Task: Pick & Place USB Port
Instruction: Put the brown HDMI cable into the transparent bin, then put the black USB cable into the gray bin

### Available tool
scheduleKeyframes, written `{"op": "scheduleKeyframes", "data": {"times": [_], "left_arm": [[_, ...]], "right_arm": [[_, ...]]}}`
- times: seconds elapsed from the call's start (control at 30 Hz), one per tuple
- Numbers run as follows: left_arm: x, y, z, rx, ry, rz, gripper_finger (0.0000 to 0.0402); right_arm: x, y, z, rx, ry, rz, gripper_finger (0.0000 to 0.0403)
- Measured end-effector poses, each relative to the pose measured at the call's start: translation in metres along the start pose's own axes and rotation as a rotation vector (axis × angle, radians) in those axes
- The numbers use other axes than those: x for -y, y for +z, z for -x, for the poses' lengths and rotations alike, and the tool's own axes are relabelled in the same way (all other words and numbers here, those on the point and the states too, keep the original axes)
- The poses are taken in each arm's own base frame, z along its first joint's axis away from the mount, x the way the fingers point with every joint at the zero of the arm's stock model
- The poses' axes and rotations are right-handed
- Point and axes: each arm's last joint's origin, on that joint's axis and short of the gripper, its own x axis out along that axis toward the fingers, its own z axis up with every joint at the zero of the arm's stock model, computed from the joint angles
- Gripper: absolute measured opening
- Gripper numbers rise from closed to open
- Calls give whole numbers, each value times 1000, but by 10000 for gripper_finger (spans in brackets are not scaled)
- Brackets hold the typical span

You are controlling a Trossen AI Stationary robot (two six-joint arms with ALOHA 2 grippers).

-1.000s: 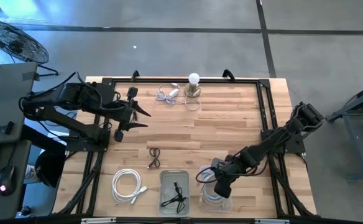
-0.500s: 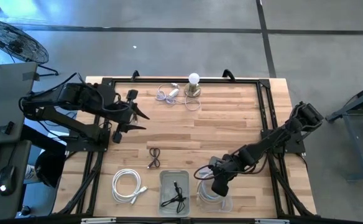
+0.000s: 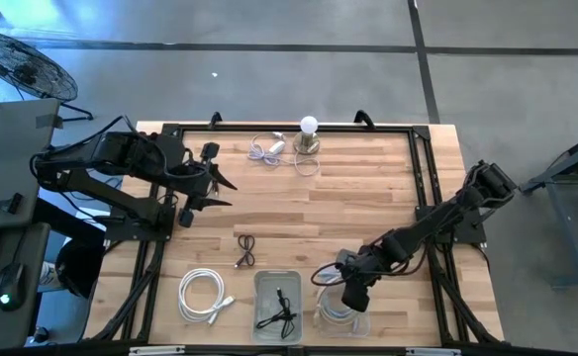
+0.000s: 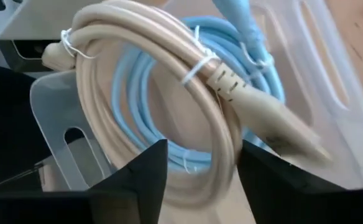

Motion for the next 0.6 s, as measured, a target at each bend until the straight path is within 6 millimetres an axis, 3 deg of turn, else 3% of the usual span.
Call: {"op": "scheduleKeyframes", "data": {"times": [0.37, 0.6], "left_arm": [[1, -3, 0, -35, -2, 0, 163], [5, -28, 4, -316, 33, 54, 163]], "right_arm": [[7, 2, 47, 140, 13, -18, 212], [12, 7, 83, 291, 70, 16, 213]]}}
